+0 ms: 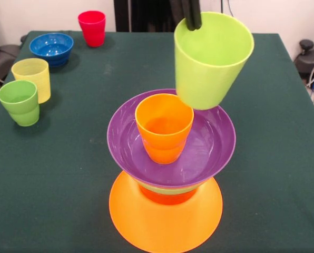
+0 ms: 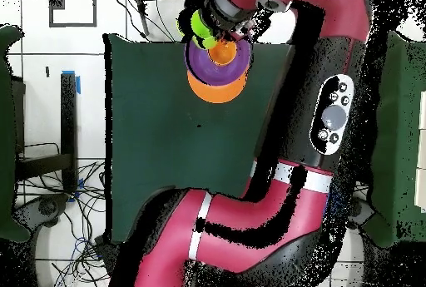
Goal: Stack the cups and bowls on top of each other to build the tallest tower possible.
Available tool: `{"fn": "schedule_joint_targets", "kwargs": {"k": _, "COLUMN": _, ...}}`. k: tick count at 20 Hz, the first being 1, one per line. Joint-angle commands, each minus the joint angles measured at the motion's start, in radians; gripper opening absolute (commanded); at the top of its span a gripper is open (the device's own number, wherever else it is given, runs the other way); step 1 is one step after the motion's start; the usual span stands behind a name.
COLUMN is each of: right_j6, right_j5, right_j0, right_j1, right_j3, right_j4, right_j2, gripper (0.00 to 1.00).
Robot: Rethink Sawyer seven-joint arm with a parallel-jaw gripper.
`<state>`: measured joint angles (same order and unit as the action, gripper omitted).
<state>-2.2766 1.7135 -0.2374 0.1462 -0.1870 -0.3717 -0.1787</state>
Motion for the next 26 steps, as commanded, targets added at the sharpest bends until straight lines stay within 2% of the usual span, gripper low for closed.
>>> {"fn": "schedule_joint_targets", "kwargs": {"k": 1, "right_j6": 0.238, "right_j5": 0.117, "right_j0": -0.020, "right_j1": -0.036, "right_j3": 0.001, "right_j4": -0.024, "right_j2": 0.015, "gripper": 0.00}}
{"fn": "schedule_joint_targets", "kwargs": {"k": 14, "right_j6": 0.275, "right_j5": 0.124, "right_j0": -0.037, "right_j1": -0.077, "right_j3": 0.035, "right_j4": -0.156, "right_j2": -0.103, "gripper": 0.00}}
{"fn": "schedule_joint_targets", "kwargs": {"k": 20, "right_j6": 0.304, "right_j5": 0.114, "right_j0": -0.049, "right_j1": -0.122, "right_j3": 0.061, "right_j4": -0.275, "right_j2": -0.214, "gripper": 0.00}}
{"fn": "schedule_joint_targets", "kwargs": {"k": 26, "right_j6": 0.352, "right_j5": 0.100, "right_j0": -0.071, "right_j1": -0.178, "right_j3": 0.092, "right_j4": -0.431, "right_j2": -0.380, "gripper": 0.00}}
